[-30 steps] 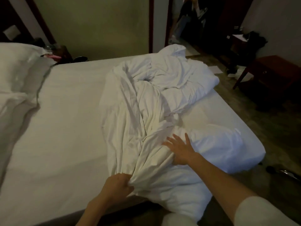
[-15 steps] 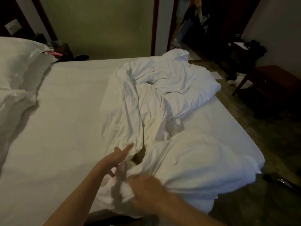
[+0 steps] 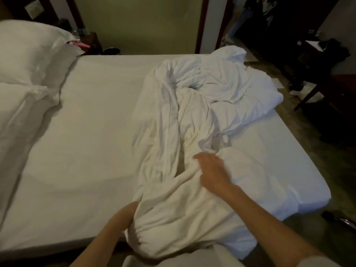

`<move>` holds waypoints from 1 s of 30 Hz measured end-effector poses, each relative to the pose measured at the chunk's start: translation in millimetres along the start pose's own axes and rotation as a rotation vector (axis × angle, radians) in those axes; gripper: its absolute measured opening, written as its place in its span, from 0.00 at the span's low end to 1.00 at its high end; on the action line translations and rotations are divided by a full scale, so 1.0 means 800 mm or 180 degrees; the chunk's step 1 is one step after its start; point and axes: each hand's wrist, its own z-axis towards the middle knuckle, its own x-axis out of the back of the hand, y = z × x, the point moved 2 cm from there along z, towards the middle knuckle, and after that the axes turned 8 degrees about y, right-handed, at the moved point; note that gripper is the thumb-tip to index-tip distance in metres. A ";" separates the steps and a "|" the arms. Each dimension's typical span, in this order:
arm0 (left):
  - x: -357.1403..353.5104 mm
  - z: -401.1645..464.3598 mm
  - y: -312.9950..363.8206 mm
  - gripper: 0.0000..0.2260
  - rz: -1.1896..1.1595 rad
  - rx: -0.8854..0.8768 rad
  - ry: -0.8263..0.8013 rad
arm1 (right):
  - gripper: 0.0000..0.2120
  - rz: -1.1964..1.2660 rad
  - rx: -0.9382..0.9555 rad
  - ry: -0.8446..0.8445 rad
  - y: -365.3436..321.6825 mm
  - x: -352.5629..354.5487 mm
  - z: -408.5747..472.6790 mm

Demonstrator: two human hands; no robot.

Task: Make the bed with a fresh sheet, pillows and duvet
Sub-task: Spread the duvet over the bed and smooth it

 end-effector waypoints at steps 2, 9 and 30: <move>0.030 -0.003 0.015 0.10 -0.0153 -0.0008 0.0090 | 0.35 -0.0819 -0.0366 -0.0373 0.048 -0.019 -0.006; 0.153 -0.030 0.008 0.07 -0.2280 -0.0344 0.0840 | 0.39 -0.1368 0.0372 -0.1002 0.056 -0.021 -0.036; 0.314 -0.177 0.139 0.10 -0.1847 -0.2633 0.0900 | 0.20 0.2090 0.0919 -0.1021 -0.405 0.010 -0.082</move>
